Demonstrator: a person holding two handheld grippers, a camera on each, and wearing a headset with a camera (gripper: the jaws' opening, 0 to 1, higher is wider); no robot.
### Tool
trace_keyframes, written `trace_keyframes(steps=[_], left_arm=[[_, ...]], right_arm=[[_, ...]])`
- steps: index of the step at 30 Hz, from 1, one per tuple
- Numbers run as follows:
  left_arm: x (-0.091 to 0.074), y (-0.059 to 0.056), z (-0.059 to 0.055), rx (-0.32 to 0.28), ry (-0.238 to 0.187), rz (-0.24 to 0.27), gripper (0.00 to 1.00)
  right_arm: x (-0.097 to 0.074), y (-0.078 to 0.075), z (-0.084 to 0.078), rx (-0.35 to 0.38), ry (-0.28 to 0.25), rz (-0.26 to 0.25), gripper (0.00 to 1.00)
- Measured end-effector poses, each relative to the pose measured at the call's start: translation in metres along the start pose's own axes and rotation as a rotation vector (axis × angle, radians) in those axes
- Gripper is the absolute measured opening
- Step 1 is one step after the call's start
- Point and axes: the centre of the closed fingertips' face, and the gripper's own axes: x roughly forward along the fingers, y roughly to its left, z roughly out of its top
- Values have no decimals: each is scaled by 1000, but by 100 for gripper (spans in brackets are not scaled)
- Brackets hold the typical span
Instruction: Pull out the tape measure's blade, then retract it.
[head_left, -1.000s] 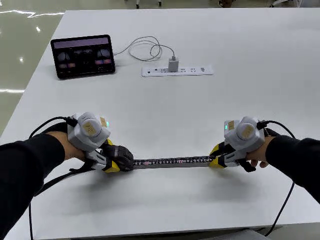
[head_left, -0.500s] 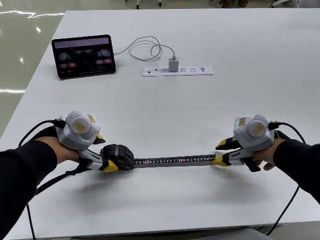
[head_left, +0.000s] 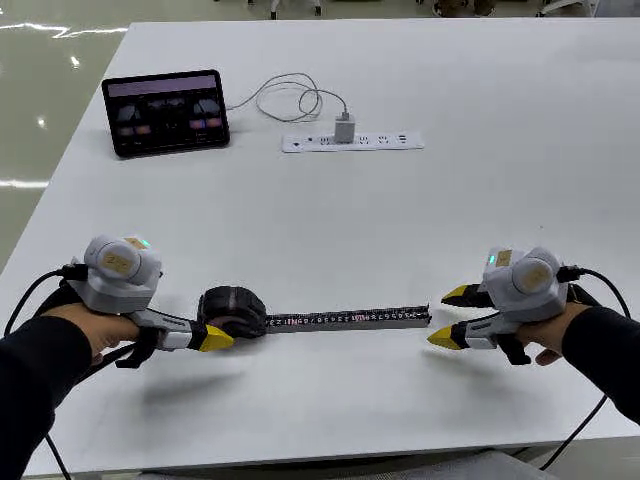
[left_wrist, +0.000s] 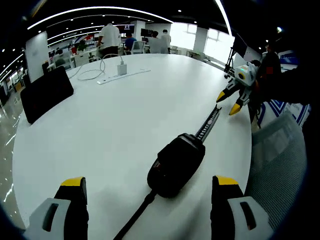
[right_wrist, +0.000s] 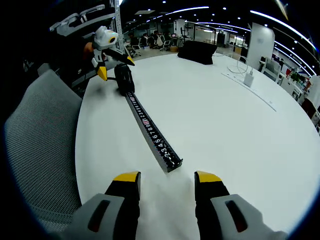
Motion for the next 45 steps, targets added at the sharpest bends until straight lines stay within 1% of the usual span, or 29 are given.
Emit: trace_keyframes(steps=[2,5,7,10,14,16,18,19,20,21,22,24,26,30,32,34,35,38,41,43,45], left_arm=[[-3,3,0,1,-20,29,100],[-8,2,-4,-17,-16,34,100],[-13,3,-1,-25,-54,53,100],[-20,3,0,-38,-85,64,100],[-27,6,-1,-41,-102,83,100],[-31,7,-3,-49,-107,89,100],[-35,9,-4,-65,-124,101,100],[-36,9,-6,-60,-128,106,100],[-39,11,-8,-42,-128,126,100],[-42,12,-8,-53,-137,138,100],[-45,12,-10,-71,-146,139,100],[-50,10,-13,-76,-147,135,100],[-56,10,-17,-97,-160,145,100],[-65,5,-25,-107,-185,147,100],[-68,4,-30,-116,-182,155,100],[-71,3,-30,-120,-207,157,100],[-74,2,-32,-125,-213,160,100],[-78,1,-35,-132,-228,165,100],[-81,0,-38,-143,-232,173,100],[-83,-1,-40,-163,-238,173,100],[-85,0,-42,-176,-243,175,100]], right_arm=[[-3,-2,0,-2,-5,-19,40],[-7,-2,0,11,-15,-38,43],[-10,-2,-3,30,-8,-49,44],[-13,-2,-6,39,-15,-67,48],[-16,-1,-8,46,-19,-95,53],[-20,-1,-7,73,-38,-115,55],[-23,2,-6,74,-51,-130,58],[-24,3,-6,76,-54,-132,59],[-27,5,-7,85,-60,-134,60],[-29,6,-7,92,-65,-137,61],[-32,6,-8,98,-71,-143,63],[-38,4,-11,111,-76,-158,65],[-45,2,-15,117,-79,-180,66],[-57,4,-25,128,-91,-194,66],[-62,3,-30,152,-97,-216,68],[-67,5,-32,165,-103,-228,70],[-69,10,-33,168,-104,-231,71],[-76,10,-37,179,-108,-249,75],[-79,13,-40,201,-119,-254,78],[-82,14,-43,230,-120,-268,80],[-88,15,-42,263,-148,-282,82]])
